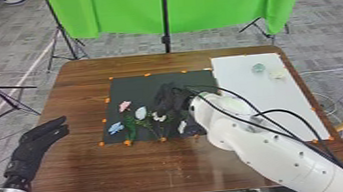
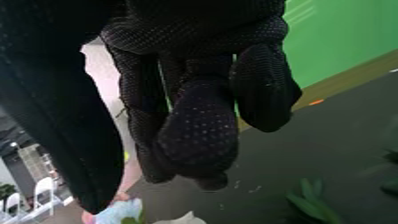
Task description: Arrange flowers
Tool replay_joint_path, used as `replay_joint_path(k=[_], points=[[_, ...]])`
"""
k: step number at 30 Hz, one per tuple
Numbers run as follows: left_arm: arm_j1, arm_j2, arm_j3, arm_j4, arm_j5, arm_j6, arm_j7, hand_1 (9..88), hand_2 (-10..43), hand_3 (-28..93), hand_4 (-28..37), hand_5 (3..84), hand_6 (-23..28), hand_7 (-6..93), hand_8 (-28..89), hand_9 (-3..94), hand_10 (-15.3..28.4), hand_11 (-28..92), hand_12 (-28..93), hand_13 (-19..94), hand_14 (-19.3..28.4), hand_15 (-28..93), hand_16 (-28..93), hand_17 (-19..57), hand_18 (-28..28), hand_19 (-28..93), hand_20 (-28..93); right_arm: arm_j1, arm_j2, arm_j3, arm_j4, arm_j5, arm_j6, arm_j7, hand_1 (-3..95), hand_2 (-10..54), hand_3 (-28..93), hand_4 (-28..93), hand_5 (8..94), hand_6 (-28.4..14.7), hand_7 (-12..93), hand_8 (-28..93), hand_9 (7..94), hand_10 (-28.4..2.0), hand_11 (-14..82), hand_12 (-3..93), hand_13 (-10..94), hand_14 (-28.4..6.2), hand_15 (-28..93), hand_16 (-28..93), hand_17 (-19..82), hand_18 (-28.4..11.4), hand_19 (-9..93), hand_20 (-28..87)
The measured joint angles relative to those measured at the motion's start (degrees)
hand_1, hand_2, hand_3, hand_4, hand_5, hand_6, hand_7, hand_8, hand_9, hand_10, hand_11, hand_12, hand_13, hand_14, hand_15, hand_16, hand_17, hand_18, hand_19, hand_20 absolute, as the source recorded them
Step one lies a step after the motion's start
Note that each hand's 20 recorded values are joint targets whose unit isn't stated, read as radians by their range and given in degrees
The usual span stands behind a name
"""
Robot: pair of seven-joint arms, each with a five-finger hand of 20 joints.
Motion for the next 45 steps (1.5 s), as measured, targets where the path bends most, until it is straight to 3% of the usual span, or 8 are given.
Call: replay_joint_path(k=[5,8,11,14,19,22,28,45], points=[[0.0,0.0,0.0,0.0,0.02,-0.01,0.0,33.5,-3.9,66,-11.7,45.4,5.6,10.1,-6,42.8,13.6,17,11,35,17.9,14,2,7.8,13.9,10,20,-0.83,0.03,2.11,-1.36,0.92,0.42,0.09,42.6,-9.5,66,-17,55.3,0.2,15,-9,61.7,-16.8,8.9,18.1,83,-4.5,59,31,53,-17.6,93,53],[0.0,0.0,0.0,0.0,0.02,-0.02,-0.01,33.5,-3.9,66,-11.7,45.5,5.5,10.1,-6,42.8,13.6,17,11,35,17.9,14,2,7.8,13.9,10,20,-1.59,0.22,4.27,-2.48,1.44,2.41,-0.72,37.3,-9.5,67,-16,57.6,-0.5,16,-9,62.0,-16.5,9.9,18.8,76,-8.7,53,29,44,-19.3,85,49],[0.0,0.0,-0.02,0.0,0.02,-0.03,-0.01,33.5,-4.0,66,-11.7,45.4,5.5,10.2,-6,42.8,13.6,17,11,35,17.8,14,2,7.8,13.8,10,20,-2.46,0.82,6.88,-3.11,3.31,9.6,-4.52,32.8,-8.1,68,-15,58.7,-1.2,17,-9,61.7,-17.0,10.5,18.9,66,-13.9,45,26,33,-20.5,71,46],[0.0,0.0,-0.04,0.0,0.02,-0.03,-0.02,33.4,-4.0,66,-11.7,45.5,5.5,10.2,-6,42.8,13.6,17,11,35,17.8,14,2,7.7,13.8,10,20,-3.31,1.48,10.28,-2.97,9.63,19.83,-11.07,29.6,-7.3,69,-15,56.8,-1.9,17,-9,57.2,-17.5,9.2,18.8,61,-15.2,38,25,30,-20.1,63,45],[-0.02,0.01,0.14,0.01,0.02,-0.03,-0.01,33.4,-3.9,66,-11.8,45.5,5.5,10.2,-6,42.8,13.6,17,11,35,17.8,14,2,7.7,13.8,10,20,-5.27,0.09,21.52,-1.9,17.97,24.85,-15.06,27.0,-7.3,68,-14,51.9,-3.5,14,-8,52.4,-18.0,7.6,19.3,64,-15.5,40,26,31,-21.6,67,48],[-0.21,0.01,0.41,0.15,0.02,-0.13,-0.01,33.4,-3.9,66,-11.7,45.4,5.6,10.0,-6,42.8,13.6,17,11,35,17.8,14,2,7.8,13.8,10,20,-6.09,-1.22,28.04,-0.56,18.11,25.65,-12.27,26.7,-8.4,67,-13,51.5,-3.8,13,-7,51.8,-18.4,7.4,19.6,66,-15.2,50,27,32,-22.8,74,52],[-0.3,0.01,0.42,0.21,0.02,-0.18,-0.01,33.5,-3.9,66,-11.7,45.6,5.6,10.1,-6,42.9,13.7,17,11,35,17.8,14,2,8.1,13.6,10,20,-4.78,0.22,28.95,7.27,9.11,37.4,-3.24,27.4,-9.4,66,-13,51.3,-4.5,13,-7,52.0,-19.4,8.4,19.9,66,-15.6,60,26,34,-24.2,80,55],[0.2,-0.53,0.27,0.06,0.05,-0.17,0.08,33.6,-3.8,66,-11.7,45.5,5.6,10.1,-6,42.8,13.6,17,11,35,17.9,14,2,8.2,13.6,10,20,-8.66,7.13,30.57,16.3,-11.91,26.54,7.26,31.1,-9.5,67,-14,51.0,-2.0,14,-8,50.9,-19.2,10.0,20.8,66,-15.5,66,26,34,-24.8,83,56]])
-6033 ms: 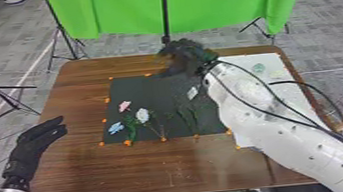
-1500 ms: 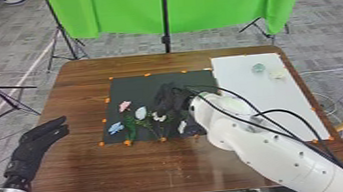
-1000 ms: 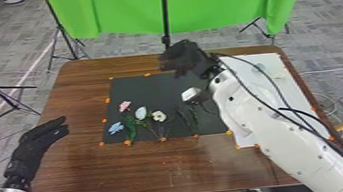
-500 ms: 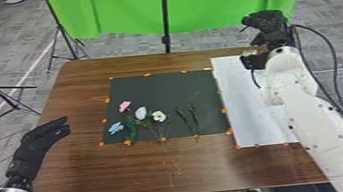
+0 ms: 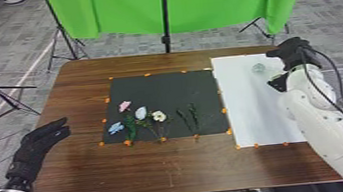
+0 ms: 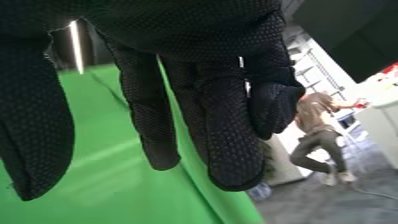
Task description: Arrange flowers
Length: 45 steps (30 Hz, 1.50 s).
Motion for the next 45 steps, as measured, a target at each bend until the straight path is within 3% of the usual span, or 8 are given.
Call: replay_joint_path(k=[8,13,16,23,27,33,38,45], points=[[0.02,-0.18,-0.11,0.0,0.06,-0.01,-0.02,33.6,-3.9,66,-11.6,45.4,5.6,10.0,-6,42.8,13.6,17,11,35,17.8,14,2,8.2,13.6,10,20,-0.9,0.54,-1.92,2.54,-3.27,-5.6,2.19,36.9,-9.5,68,-16,53.7,0.1,17,-9,54.4,-18.9,15.3,23.0,67,-14.1,69,27,36,-24.6,85,57],[0.22,-0.33,-0.26,-0.11,0.09,-0.01,-0.05,33.6,-3.9,66,-11.7,45.4,5.5,10.1,-6,42.8,13.6,17,11,35,17.8,14,2,8.2,13.6,10,20,-1.66,0.91,-3.11,3.4,-5.0,-5.4,2.51,48.2,-9.5,69,-21,61.1,1.8,21,-12,63.7,-16.3,23.2,24.7,73,-10.0,71,29,43,-22.9,89,57],[0.49,-0.48,-0.45,-0.26,0.11,-0.01,-0.04,33.5,-3.9,66,-11.7,45.4,5.5,10.0,-6,42.8,13.6,17,11,35,17.8,14,2,8.2,13.6,10,20,-1.91,1.17,-4.46,4.5,-6.4,-2.85,2.24,61.6,-9.5,57,-20,71.3,1.5,25,2,79.0,-10.8,12.9,42.2,81,-5.0,71,31,50,-20.5,93,57],[0.73,-0.7,-0.6,-0.38,0.14,0.0,-0.03,33.6,-3.8,66,-11.8,45.5,5.5,10.0,-6,42.8,13.6,17,11,35,17.8,14,2,8.1,13.6,10,20,-1.69,1.63,-8.17,6.36,-9.68,8.25,2.56,66.9,-9.5,56,-20,78.6,0.6,28,6,85.1,-8.7,12.7,46.2,85,-2.4,70,32,55,-18.6,93,60],[0.89,-0.76,-0.75,-0.52,0.16,0.0,-0.04,33.6,-3.8,66,-11.8,45.5,5.5,10.1,-6,42.9,13.6,17,11,35,17.8,14,2,8.1,13.6,10,20,-2.99,1.9,-6.79,3.09,-10.75,9.75,2.7,67.0,-9.5,56,-20,78.5,0.4,28,6,84.8,-8.8,12.6,46.6,85,-2.0,70,32,55,-18.2,93,60],[0.99,-0.75,-1.03,-0.57,0.18,0.0,-0.09,33.6,-3.7,66,-11.7,45.5,5.6,10.0,-6,42.8,13.6,17,11,35,17.8,14,2,8.0,13.7,10,20,-3.07,5.48,-8.45,-9.05,-7.09,11.02,-2.57,66.4,-9.5,56,-20,77.9,1.0,29,6,84.5,-9.4,11.6,46.5,84,-1.6,71,33,55,-16.9,93,61],[0.95,-0.59,-1.03,-0.59,0.21,0.0,-0.17,33.5,-3.8,66,-11.7,45.5,5.7,10.0,-6,42.8,13.6,17,11,35,17.8,14,2,8.0,13.7,10,20,2.7,5.56,-13.41,-13.75,-1.57,4.74,-11.3,66.2,-9.5,56,-20,77.5,1.1,30,6,84.2,-9.5,11.1,46.4,84,-1.5,71,34,55,-16.6,93,61],[0.74,-0.23,-0.91,-0.6,0.25,-0.02,-0.33,33.5,-3.9,66,-11.8,45.4,5.6,9.9,-6,42.8,13.6,17,11,35,17.8,14,2,7.9,13.7,10,20,10.13,0.17,-17.1,-11.56,2.57,-14.42,-20.44,66.1,-9.5,56,-21,76.8,1.4,30,5,83.6,-9.8,10.2,46.2,83,-1.6,72,34,53,-16.1,93,61]])
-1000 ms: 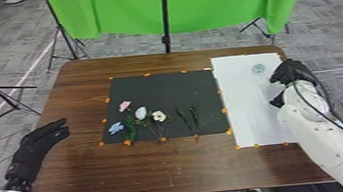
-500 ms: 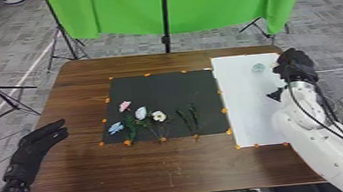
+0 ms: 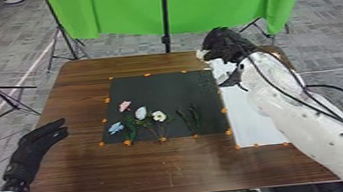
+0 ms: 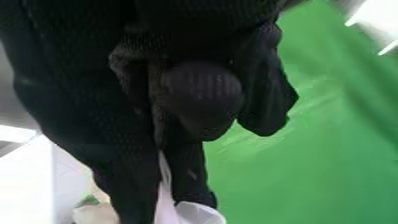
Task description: Arrange flowers
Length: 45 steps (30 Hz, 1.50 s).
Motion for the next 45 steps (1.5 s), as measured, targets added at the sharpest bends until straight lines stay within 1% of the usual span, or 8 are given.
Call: replay_joint_path(k=[4,8,10,18,28,33,37,45], points=[[-0.12,0.26,0.01,0.0,0.0,-0.08,-0.14,33.4,-3.8,66,-11.8,45.4,5.6,9.9,-6,42.7,13.5,17,11,35,17.8,14,2,7.8,13.7,10,20,1.77,-2.89,-1.12,2.91,-2.32,-7.47,-6.42,66.1,-9.5,57,-21,76.3,1.6,31,5,83.5,-9.9,9.8,46.2,82,-2.1,72,35,53,-16.3,93,61],[-0.18,0.38,0.01,0.02,0.0,-0.26,-0.3,33.3,-3.9,66,-11.6,45.3,5.5,10.0,-5,42.6,13.5,17,11,35,17.8,14,2,7.8,13.6,10,20,2.45,-4.16,-2.41,3.74,-6.45,-14.32,-10.05,65.6,-9.5,57,-22,75.9,1.8,32,5,83.3,-9.7,9.4,46.1,81,-2.3,72,35,52,-16.2,93,61],[-0.25,0.43,0.01,0.04,0.0,-0.35,-0.37,33.4,-3.9,66,-11.7,45.4,5.5,10.1,-6,42.6,13.5,17,11,35,17.8,14,2,7.8,13.6,10,20,2.51,-4.26,-3.33,3.76,-8.71,-16.12,-11.14,65.2,-9.5,58,-22,75.6,1.9,32,4,83.2,-9.6,9.4,46.3,81,-2.3,72,35,52,-16.2,93,61],[-0.39,0.49,-0.01,0.07,0.0,-0.61,-0.46,33.4,-3.9,66,-11.7,45.4,5.5,10.0,-6,42.5,13.5,16,12,35,17.7,14,2,7.7,13.6,10,20,0.87,-4.51,-4.56,4.44,-12.37,-15.29,-12.11,63.8,-9.5,60,-22,74.3,2.5,34,4,83.0,-9.1,9.2,46.0,81,-2.4,72,34,52,-16.2,93,60],[-0.72,0.55,0.07,0.12,0.0,-0.73,-0.44,33.5,-4.0,66,-11.7,45.3,5.5,9.9,-6,42.4,13.6,16,12,35,17.8,14,2,7.7,13.6,10,20,-0.52,-4.67,-4.93,4.46,-12.52,-15.15,-12.57,60.1,-9.5,61,-20,69.2,2.4,33,2,77.2,-9.6,7.0,42.6,78,-2.9,73,34,49,-16.2,93,58],[-0.73,0.55,0.07,0.12,0.01,-0.73,-0.38,33.2,-4.2,66,-11.6,45.2,5.5,9.9,-5,42.4,13.6,16,12,35,17.8,14,2,7.7,13.6,10,20,-0.96,-4.66,-4.29,4.12,-12.76,-16.78,-12.77,57.4,-9.5,61,-21,65.8,1.8,33,3,70.3,-10.4,13.6,35.8,76,-3.4,72,34,47,-16.4,93,57],[-0.84,0.55,0.07,0.17,0.02,-0.76,-0.38,33.3,-4.3,66,-11.7,45.3,5.5,9.9,-5,42.4,13.5,16,12,35,17.8,14,2,7.7,13.6,10,20,-1.11,-4.63,-3.44,3.5,-12.76,-19.33,-12.61,54.1,-9.5,65,-22,63.8,1.4,31,3,65.4,-11.5,20.0,27.0,75,-4.1,72,33,46,-16.9,92,57],[-0.85,0.54,0.07,0.17,0.04,-0.8,-0.38,33.2,-4.4,66,-11.6,45.3,5.5,9.9,-5,42.5,13.5,16,12,35,17.8,14,2,7.6,13.6,10,20,-1.31,-4.63,-2.36,2.63,-12.39,-23.52,-11.72,48.4,-9.5,71,-23,61.0,2.1,28,0,61.8,-12.5,19.0,25.0,73,-5.2,72,33,44,-17.4,91,57]])
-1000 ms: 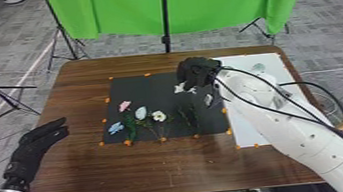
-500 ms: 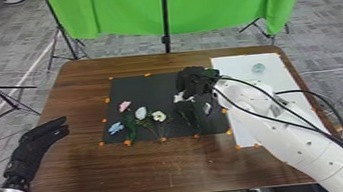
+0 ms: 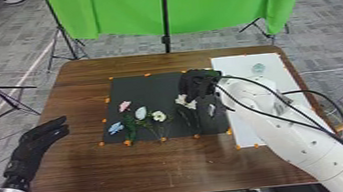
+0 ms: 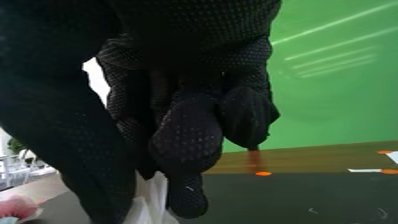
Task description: Arrange flowers
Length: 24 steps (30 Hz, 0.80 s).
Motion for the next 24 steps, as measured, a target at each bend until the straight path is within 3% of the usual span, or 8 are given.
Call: replay_joint_path(k=[7,14,24], points=[[0.01,-0.02,-0.02,0.0,0.01,-0.02,0.0,33.3,-4.5,66,-11.7,45.3,5.5,9.8,-5,42.4,13.5,16,12,35,17.8,14,2,7.6,13.6,9,20,-0.09,0.01,0.64,-0.8,0.02,-2.15,-0.11,48.8,-9.5,71,-24,60.8,2.9,29,0,60.7,-12.5,18.6,24.9,72,-5.7,72,33,43,-17.8,90,58],[0.07,-0.06,-0.03,-0.02,0.03,-0.02,0.0,33.3,-4.5,66,-11.6,45.2,5.5,9.8,-5,42.4,13.5,16,12,35,17.8,14,2,7.5,13.6,10,20,-0.31,0.0,1.72,-1.58,-0.35,-5.09,-0.99,46.2,-9.5,74,-24,59.5,3.2,27,-12,58.4,-12.5,17.2,24.6,70,-6.6,72,33,41,-18.0,88,59],[0.07,-0.06,-0.05,-0.02,0.04,-0.03,0.0,33.2,-4.5,66,-11.6,45.3,5.5,9.8,-5,42.5,13.5,16,12,35,17.7,14,2,7.4,13.6,9,20,-0.06,0.05,1.92,-2.5,-3.94,-11.44,-3.59,45.9,-9.5,74,-24,54.9,3.1,26,-13,53.6,-12.5,15.4,24.2,67,-7.8,72,32,38,-18.8,85,60]])
